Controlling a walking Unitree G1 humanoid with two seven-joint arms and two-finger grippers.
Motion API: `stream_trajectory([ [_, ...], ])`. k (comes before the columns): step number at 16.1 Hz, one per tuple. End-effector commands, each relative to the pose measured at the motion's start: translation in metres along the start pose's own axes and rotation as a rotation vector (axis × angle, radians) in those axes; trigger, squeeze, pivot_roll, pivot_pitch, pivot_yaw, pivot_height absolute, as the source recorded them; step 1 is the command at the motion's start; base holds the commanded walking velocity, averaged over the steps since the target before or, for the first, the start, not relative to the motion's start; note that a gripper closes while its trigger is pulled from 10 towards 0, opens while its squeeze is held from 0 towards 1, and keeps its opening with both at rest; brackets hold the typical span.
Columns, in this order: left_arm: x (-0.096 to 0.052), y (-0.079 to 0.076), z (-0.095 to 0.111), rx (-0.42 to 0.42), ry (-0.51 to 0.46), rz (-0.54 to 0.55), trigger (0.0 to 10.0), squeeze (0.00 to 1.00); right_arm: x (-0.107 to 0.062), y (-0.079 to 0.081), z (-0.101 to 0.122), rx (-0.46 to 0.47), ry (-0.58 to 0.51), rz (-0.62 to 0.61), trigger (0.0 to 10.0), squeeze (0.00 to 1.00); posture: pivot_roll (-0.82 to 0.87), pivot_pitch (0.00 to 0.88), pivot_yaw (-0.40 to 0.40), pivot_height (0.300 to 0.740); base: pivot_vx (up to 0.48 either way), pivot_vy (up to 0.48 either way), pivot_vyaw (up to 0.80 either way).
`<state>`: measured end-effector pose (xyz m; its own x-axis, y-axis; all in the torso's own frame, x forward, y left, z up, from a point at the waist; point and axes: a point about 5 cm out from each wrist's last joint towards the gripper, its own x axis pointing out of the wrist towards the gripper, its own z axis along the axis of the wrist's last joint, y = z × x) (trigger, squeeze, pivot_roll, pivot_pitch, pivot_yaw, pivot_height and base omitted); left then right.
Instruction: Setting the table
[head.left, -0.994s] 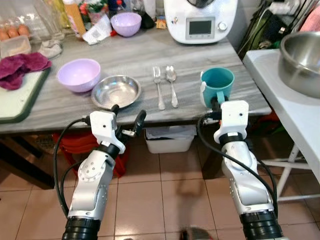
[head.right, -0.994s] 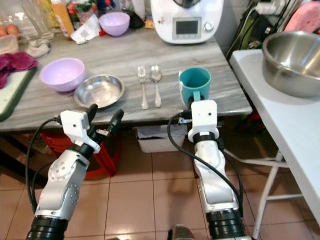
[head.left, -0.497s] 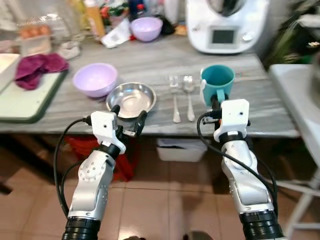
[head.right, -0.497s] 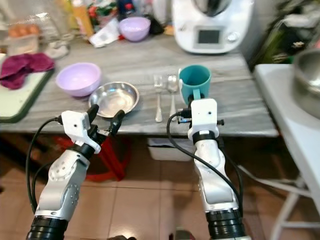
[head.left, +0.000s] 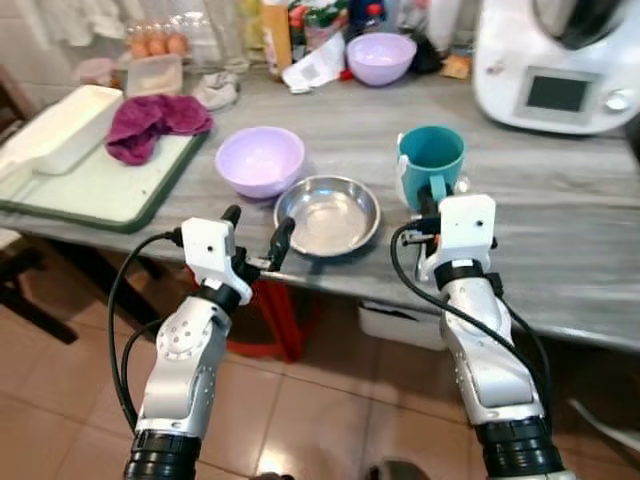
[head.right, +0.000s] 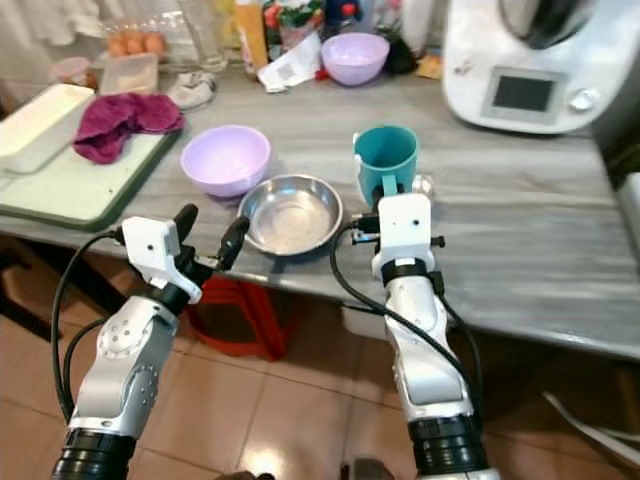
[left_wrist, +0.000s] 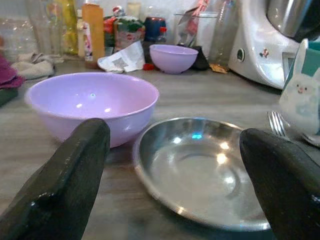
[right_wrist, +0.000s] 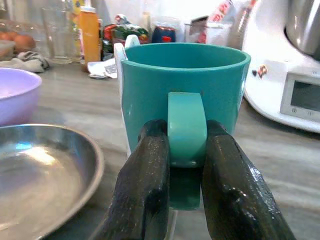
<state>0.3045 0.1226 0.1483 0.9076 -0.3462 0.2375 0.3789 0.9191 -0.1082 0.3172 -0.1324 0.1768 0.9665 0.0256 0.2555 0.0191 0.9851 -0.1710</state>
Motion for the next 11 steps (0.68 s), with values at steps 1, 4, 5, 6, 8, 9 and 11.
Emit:
stream_trajectory([
  [1,0.000,-0.004,0.000,-0.008,0.002,-0.014,10.0,0.00,0.000,-0.008,0.004,-0.005,-0.021,-0.022,10.0,0.00,-0.13,0.160,0.039,0.740,0.262,0.000,0.00],
  [4,-0.001,-0.005,0.002,-0.011,-0.010,-0.025,10.0,0.00,0.001,-0.008,0.005,-0.004,-0.023,-0.021,10.0,0.00,-0.13,0.160,0.039,0.740,0.087,0.000,0.00],
  [5,-0.004,-0.006,0.004,0.006,-0.014,-0.045,10.0,0.00,0.000,-0.008,0.005,-0.004,-0.024,-0.021,10.0,0.00,-0.13,0.161,0.038,0.740,0.000,0.000,0.00],
  [6,-0.008,-0.004,0.004,0.021,-0.008,-0.058,10.0,0.00,0.000,-0.008,0.005,-0.005,-0.025,-0.022,10.0,0.00,-0.13,0.161,0.038,0.740,0.000,0.000,0.00],
  [8,-0.018,0.001,0.004,0.049,0.011,-0.074,10.0,0.00,0.001,-0.010,0.006,-0.008,-0.027,-0.021,10.0,0.00,-0.13,0.163,0.036,0.740,0.000,0.000,0.00],
  [9,-0.020,0.002,0.004,0.051,0.012,-0.075,10.0,0.00,0.002,-0.010,0.006,-0.008,-0.028,-0.020,10.0,0.00,-0.13,0.163,0.036,0.740,0.000,0.000,0.00],
  [11,-0.021,0.001,0.005,0.059,0.010,-0.091,10.0,0.00,0.004,-0.010,0.007,-0.032,-0.044,-0.006,10.0,0.00,-0.13,0.162,0.028,0.740,0.000,0.000,0.00],
])
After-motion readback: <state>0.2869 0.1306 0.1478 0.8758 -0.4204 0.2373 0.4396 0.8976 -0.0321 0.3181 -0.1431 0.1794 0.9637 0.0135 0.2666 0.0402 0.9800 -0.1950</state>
